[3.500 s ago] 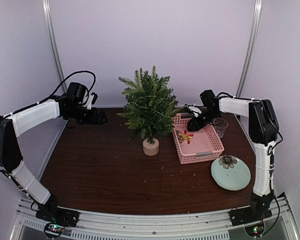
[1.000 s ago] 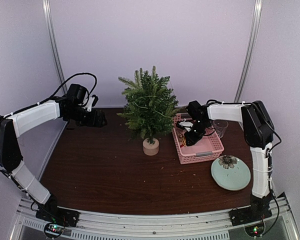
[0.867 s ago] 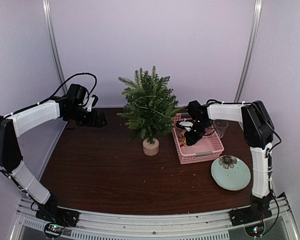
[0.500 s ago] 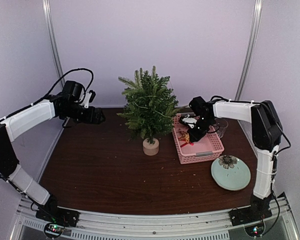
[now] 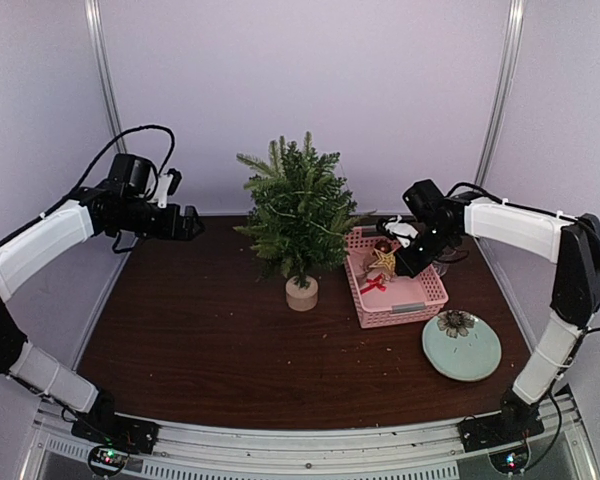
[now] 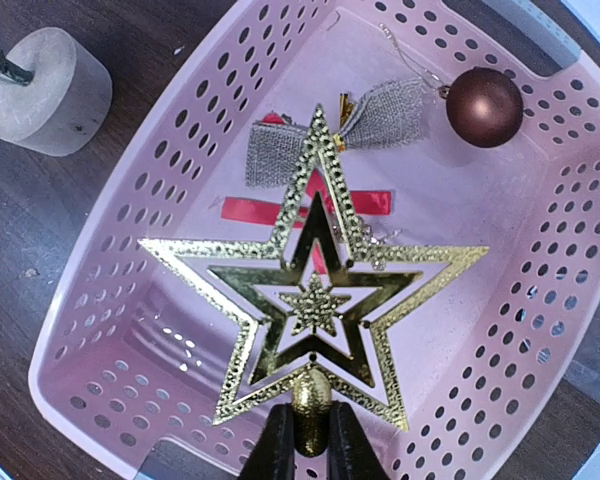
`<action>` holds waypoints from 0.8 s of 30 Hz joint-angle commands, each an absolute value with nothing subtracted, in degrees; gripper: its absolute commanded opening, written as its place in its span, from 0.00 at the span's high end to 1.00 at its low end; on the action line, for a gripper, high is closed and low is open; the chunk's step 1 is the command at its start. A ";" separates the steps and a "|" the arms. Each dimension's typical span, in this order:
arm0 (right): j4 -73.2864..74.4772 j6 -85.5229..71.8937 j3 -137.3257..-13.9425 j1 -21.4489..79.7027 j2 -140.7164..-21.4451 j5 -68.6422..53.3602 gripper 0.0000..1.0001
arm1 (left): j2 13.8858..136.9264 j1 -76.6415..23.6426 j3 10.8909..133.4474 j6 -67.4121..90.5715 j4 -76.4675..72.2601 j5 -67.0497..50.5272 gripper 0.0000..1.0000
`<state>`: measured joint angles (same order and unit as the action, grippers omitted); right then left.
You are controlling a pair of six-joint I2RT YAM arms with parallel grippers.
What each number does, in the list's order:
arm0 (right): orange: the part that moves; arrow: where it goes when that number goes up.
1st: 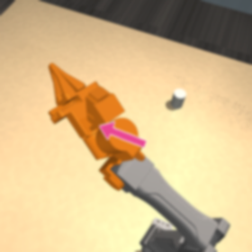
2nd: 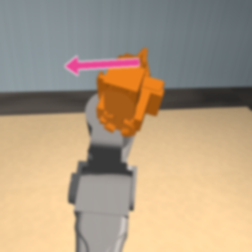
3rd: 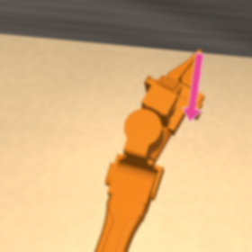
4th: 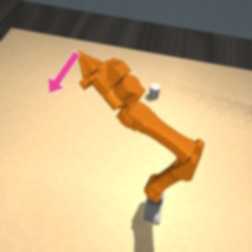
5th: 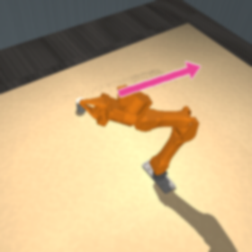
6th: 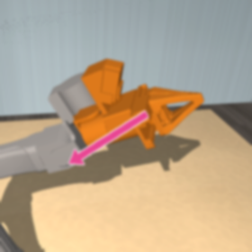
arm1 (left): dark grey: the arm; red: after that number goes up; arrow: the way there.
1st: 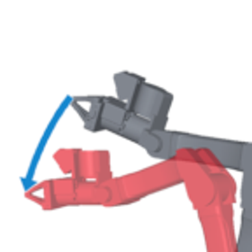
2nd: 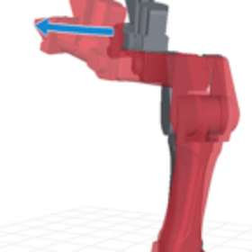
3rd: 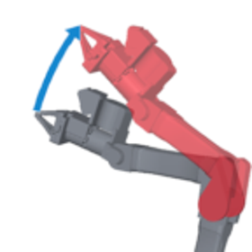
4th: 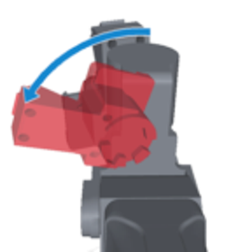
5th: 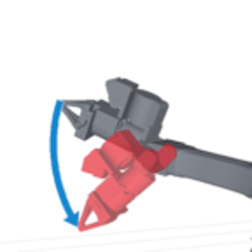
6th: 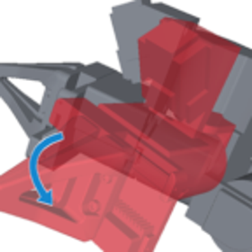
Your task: Decorate the small christmas tree
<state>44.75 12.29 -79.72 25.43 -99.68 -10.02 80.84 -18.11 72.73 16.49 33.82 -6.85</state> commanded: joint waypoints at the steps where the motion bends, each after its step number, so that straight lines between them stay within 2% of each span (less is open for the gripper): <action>1: 41.10 10.57 -76.22 25.75 -91.94 -8.70 0.92 | 76.51 -18.02 72.47 17.75 33.04 -7.95 0.02; 8: 35.61 8.95 -74.89 26.07 -81.65 -8.17 0.92 | 71.67 -18.02 75.63 18.17 34.12 -11.16 0.02; 14: 31.40 6.95 -79.60 29.69 -76.09 -4.30 0.91 | 69.25 -19.45 81.30 20.29 35.23 -14.34 0.02; 18: 30.33 6.99 -84.89 35.42 -75.35 -0.43 0.90 | 68.15 -24.02 84.67 19.95 35.24 -12.66 0.02; 24: 26.47 8.64 -89.81 44.62 -75.12 6.99 0.90 | 69.63 -33.35 92.93 18.86 35.92 -8.28 0.10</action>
